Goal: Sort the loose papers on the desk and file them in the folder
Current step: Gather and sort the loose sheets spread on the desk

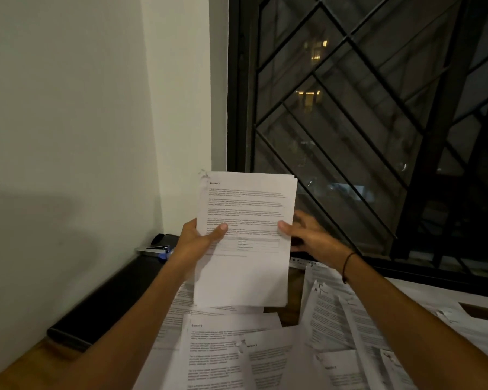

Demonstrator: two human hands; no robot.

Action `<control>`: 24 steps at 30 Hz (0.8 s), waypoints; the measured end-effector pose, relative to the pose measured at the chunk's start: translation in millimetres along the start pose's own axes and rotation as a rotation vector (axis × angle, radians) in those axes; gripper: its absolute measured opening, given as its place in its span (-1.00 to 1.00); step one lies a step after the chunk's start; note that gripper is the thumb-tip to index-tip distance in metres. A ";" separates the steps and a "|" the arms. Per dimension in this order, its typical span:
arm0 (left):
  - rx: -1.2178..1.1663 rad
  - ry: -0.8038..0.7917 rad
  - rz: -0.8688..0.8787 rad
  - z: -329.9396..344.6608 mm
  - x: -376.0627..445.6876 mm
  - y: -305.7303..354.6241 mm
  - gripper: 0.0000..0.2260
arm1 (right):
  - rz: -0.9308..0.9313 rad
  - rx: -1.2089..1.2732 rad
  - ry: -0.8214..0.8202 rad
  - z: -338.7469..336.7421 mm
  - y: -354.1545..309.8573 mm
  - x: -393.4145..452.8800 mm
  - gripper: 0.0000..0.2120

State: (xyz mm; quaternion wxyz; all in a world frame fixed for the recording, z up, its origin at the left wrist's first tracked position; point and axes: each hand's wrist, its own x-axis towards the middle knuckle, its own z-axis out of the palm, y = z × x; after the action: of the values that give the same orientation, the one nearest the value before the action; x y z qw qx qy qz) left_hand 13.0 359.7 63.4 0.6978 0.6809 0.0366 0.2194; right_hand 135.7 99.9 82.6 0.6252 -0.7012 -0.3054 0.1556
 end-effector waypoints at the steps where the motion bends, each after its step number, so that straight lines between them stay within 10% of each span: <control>1: -0.002 -0.007 0.010 3.6 -1.2 1.6 -0.54 | -0.025 0.034 -0.016 7.1 2.6 -0.1 -0.58; 24: 0.095 0.034 0.021 25.4 -7.0 3.7 -0.78 | -0.195 0.262 0.243 45.9 22.1 2.8 -0.70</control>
State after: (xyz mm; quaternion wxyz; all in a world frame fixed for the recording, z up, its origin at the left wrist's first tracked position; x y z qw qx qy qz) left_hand 14.6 333.4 67.0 0.6615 0.7099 0.0517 0.2364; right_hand 115.5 136.9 53.8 0.7553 -0.5947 -0.2714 0.0469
